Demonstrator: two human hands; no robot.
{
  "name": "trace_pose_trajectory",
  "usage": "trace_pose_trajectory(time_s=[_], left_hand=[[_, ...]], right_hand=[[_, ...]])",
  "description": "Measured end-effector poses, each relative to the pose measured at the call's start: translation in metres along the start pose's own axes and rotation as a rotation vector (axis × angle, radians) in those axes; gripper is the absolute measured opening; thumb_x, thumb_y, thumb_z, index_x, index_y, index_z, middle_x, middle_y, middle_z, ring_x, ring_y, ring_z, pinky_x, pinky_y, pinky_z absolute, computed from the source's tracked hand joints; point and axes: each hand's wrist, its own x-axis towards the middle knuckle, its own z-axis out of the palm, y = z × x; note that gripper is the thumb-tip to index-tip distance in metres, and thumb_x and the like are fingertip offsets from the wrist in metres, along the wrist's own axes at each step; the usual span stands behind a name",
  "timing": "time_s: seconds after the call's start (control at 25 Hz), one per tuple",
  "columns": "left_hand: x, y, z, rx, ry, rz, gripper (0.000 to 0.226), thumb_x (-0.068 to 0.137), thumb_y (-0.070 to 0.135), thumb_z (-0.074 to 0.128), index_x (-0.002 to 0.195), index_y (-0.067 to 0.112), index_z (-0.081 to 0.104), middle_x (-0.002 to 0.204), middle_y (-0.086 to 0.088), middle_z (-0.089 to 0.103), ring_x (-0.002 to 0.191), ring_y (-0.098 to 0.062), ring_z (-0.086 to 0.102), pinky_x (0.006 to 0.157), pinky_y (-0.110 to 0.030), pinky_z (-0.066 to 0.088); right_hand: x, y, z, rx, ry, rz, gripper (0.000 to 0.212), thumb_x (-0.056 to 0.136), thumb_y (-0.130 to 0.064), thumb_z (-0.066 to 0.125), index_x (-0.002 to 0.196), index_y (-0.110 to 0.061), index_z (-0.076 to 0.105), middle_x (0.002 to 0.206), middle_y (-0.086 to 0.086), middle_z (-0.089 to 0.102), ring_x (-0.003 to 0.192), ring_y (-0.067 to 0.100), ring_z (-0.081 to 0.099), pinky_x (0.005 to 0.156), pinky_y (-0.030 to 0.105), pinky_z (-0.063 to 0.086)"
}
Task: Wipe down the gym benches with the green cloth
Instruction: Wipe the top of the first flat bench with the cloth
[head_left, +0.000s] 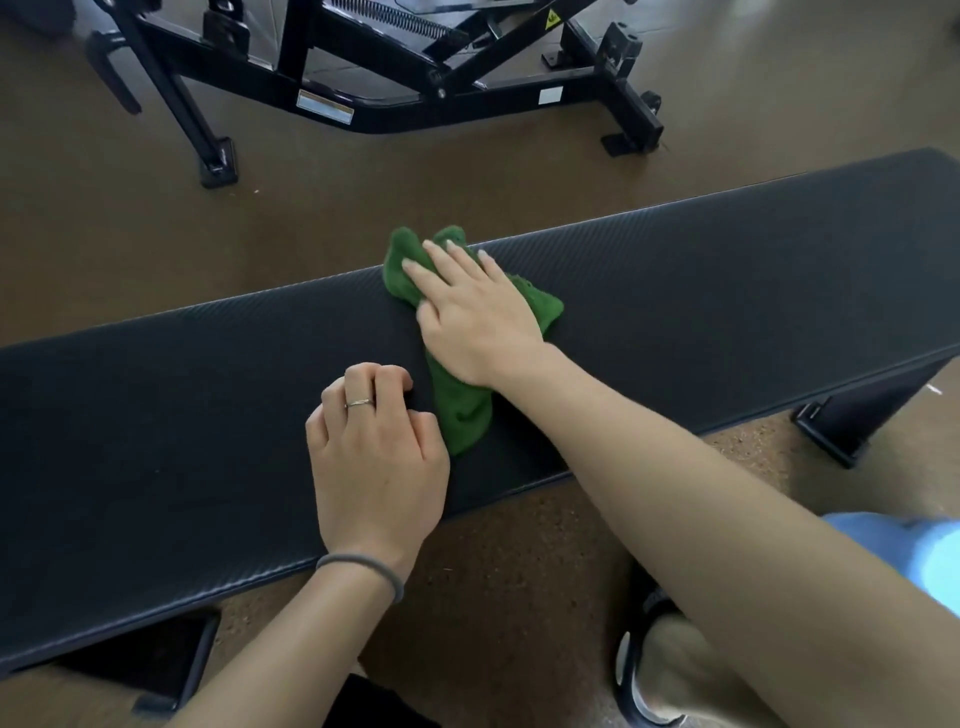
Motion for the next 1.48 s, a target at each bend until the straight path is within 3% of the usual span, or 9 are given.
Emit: trace_pose_trajectory(time_s=[0.24, 0.44, 0.52, 0.72, 0.84, 1.0, 1.16, 1.32, 1.48], left_hand=[[0.000, 0.001, -0.004, -0.025, -0.014, -0.009, 0.022, 0.094, 0.020, 0.048, 0.114, 0.020, 0.055, 0.122, 0.000, 0.054, 0.120, -0.026, 0.049, 0.104, -0.046, 0.040], [0.001, 0.003, -0.003, -0.047, 0.015, 0.003, 0.030, 0.092, 0.031, 0.037, 0.113, 0.022, 0.056, 0.122, -0.001, 0.058, 0.121, -0.027, 0.052, 0.105, -0.047, 0.043], [0.002, 0.004, -0.001, -0.023, 0.019, 0.009, 0.031, 0.093, 0.029, 0.039, 0.117, 0.022, 0.057, 0.123, -0.001, 0.057, 0.121, -0.027, 0.051, 0.104, -0.047, 0.042], [-0.001, 0.003, 0.002, 0.047, 0.019, 0.029, 0.032, 0.096, 0.021, 0.050, 0.127, 0.019, 0.057, 0.129, -0.003, 0.055, 0.124, -0.029, 0.049, 0.104, -0.047, 0.039], [0.001, 0.003, 0.001, 0.040, 0.002, 0.028, 0.032, 0.095, 0.020, 0.049, 0.126, 0.020, 0.058, 0.129, -0.002, 0.055, 0.125, -0.028, 0.048, 0.104, -0.048, 0.039], [0.000, 0.002, 0.000, -0.001, -0.006, 0.014, 0.029, 0.095, 0.021, 0.051, 0.124, 0.020, 0.059, 0.129, -0.002, 0.055, 0.126, -0.028, 0.048, 0.108, -0.050, 0.038], [0.003, 0.003, 0.003, 0.003, 0.014, 0.028, 0.033, 0.094, 0.027, 0.043, 0.123, 0.021, 0.058, 0.127, -0.001, 0.054, 0.125, -0.027, 0.048, 0.108, -0.049, 0.038], [-0.001, 0.002, 0.002, 0.020, 0.025, 0.030, 0.027, 0.094, 0.017, 0.052, 0.120, 0.016, 0.058, 0.128, -0.005, 0.055, 0.123, -0.030, 0.048, 0.104, -0.050, 0.038], [-0.002, 0.002, 0.000, 0.013, 0.007, 0.040, 0.028, 0.093, 0.016, 0.051, 0.120, 0.017, 0.059, 0.128, -0.005, 0.056, 0.125, -0.030, 0.048, 0.106, -0.050, 0.038]], right_hand=[[0.028, 0.055, -0.018, -0.035, 0.070, 0.085, 0.053, 0.105, -0.031, 0.030, 0.155, -0.022, 0.044, 0.159, 0.006, 0.044, 0.148, 0.022, 0.035, 0.124, 0.041, 0.015], [0.022, 0.129, -0.032, -0.069, 0.102, 0.436, 0.055, 0.102, -0.030, 0.024, 0.150, -0.016, 0.047, 0.159, 0.009, 0.042, 0.151, 0.026, 0.029, 0.128, 0.048, 0.010], [0.024, 0.090, -0.018, -0.084, 0.130, 0.404, 0.056, 0.099, -0.031, 0.025, 0.146, -0.015, 0.050, 0.158, 0.010, 0.042, 0.150, 0.029, 0.029, 0.127, 0.050, 0.010], [0.006, -0.016, 0.011, 0.011, 0.101, 0.042, 0.057, 0.102, -0.033, 0.030, 0.157, -0.018, 0.039, 0.167, 0.007, 0.030, 0.156, 0.027, 0.019, 0.128, 0.046, 0.007], [0.014, 0.018, -0.002, 0.015, 0.079, -0.064, 0.056, 0.101, -0.033, 0.031, 0.154, -0.022, 0.044, 0.161, 0.005, 0.040, 0.150, 0.024, 0.031, 0.126, 0.043, 0.015], [0.034, 0.116, -0.034, -0.130, 0.095, 0.264, 0.056, 0.096, -0.034, 0.022, 0.132, -0.014, 0.060, 0.135, 0.016, 0.062, 0.126, 0.033, 0.054, 0.113, 0.044, 0.031], [0.034, 0.077, -0.022, -0.139, 0.106, 0.401, 0.047, 0.101, -0.032, 0.026, 0.129, -0.012, 0.059, 0.136, 0.018, 0.058, 0.130, 0.036, 0.049, 0.119, 0.049, 0.023], [-0.005, -0.019, 0.006, -0.008, 0.085, 0.090, 0.058, 0.104, -0.032, 0.030, 0.158, -0.013, 0.034, 0.168, 0.016, 0.025, 0.156, 0.031, 0.017, 0.128, 0.046, 0.005], [-0.030, 0.010, -0.001, 0.012, 0.020, -0.069, 0.058, 0.106, -0.033, 0.028, 0.163, -0.023, 0.025, 0.173, 0.004, 0.013, 0.160, 0.020, 0.007, 0.129, 0.041, 0.001]])
